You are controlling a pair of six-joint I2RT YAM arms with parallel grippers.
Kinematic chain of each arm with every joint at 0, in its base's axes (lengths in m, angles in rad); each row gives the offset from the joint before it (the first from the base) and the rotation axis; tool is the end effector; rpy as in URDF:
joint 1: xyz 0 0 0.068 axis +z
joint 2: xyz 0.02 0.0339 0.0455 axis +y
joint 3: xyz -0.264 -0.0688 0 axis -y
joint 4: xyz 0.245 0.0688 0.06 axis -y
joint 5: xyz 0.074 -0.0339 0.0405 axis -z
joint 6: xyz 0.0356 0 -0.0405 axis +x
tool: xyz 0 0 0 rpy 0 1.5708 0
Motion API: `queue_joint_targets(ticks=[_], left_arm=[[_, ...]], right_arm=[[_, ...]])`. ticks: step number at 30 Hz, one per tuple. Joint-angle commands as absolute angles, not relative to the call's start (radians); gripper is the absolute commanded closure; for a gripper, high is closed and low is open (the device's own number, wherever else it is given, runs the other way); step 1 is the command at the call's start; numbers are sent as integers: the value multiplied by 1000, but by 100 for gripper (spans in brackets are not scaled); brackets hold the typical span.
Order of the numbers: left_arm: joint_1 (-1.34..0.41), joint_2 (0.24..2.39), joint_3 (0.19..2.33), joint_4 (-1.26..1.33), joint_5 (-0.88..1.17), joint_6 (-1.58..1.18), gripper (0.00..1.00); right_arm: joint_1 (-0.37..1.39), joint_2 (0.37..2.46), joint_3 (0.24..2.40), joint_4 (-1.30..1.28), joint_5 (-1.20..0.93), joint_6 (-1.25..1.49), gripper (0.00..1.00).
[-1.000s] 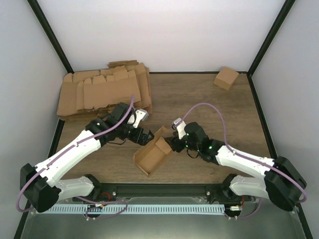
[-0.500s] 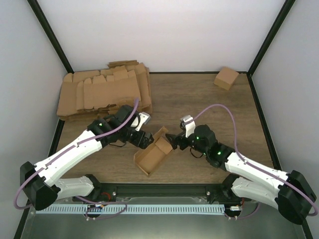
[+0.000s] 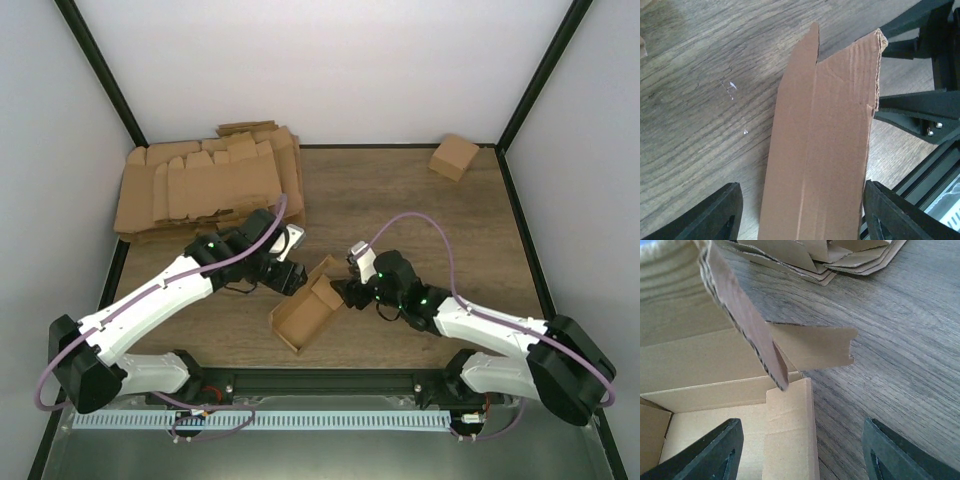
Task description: Fold the paper box
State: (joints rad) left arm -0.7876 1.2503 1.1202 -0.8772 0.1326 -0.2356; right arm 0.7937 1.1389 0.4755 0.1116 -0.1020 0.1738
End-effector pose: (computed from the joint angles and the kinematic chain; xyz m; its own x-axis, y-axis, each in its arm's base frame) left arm 0.1702 -0.1776 0.2994 -0.7556 0.4310 -0.4933 0.5923 0.7712 -0.2334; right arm 0.1606 0.1684 0.1923 -0.4952 -0.2582 -0.8295 -0.6949 0.6908 0.1998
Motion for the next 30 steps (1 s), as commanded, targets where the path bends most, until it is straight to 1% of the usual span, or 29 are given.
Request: queue_joint_targets(ticks=[1, 3, 6, 10, 16, 21, 25, 27, 30], left_arm=[[-806, 1250, 1157, -891, 143, -244, 28], [-823, 1246, 1163, -892, 146, -242, 19], [-853, 1248, 1168, -901, 123, -246, 13], [-885, 1271, 1169, -908, 93, -265, 13], [-909, 1302, 1179, -928, 38, -290, 21], [-914, 1322, 1195, -952, 5, -297, 32], [-914, 1321, 1197, -955, -22, -310, 45], [-914, 1321, 1199, -957, -35, -320, 56], [-914, 1319, 1194, -951, -45, -333, 81]], right_arm=[[800, 1157, 473, 162, -107, 173, 32], [803, 1171, 474, 162, -99, 178, 32], [808, 1188, 474, 167, -96, 185, 32], [810, 1193, 465, 186, -92, 202, 33], [810, 1201, 458, 189, -93, 206, 32], [810, 1214, 461, 179, -84, 201, 33], [810, 1231, 472, 166, -69, 197, 36], [810, 1241, 475, 160, -59, 199, 36], [811, 1247, 471, 167, -68, 202, 37]])
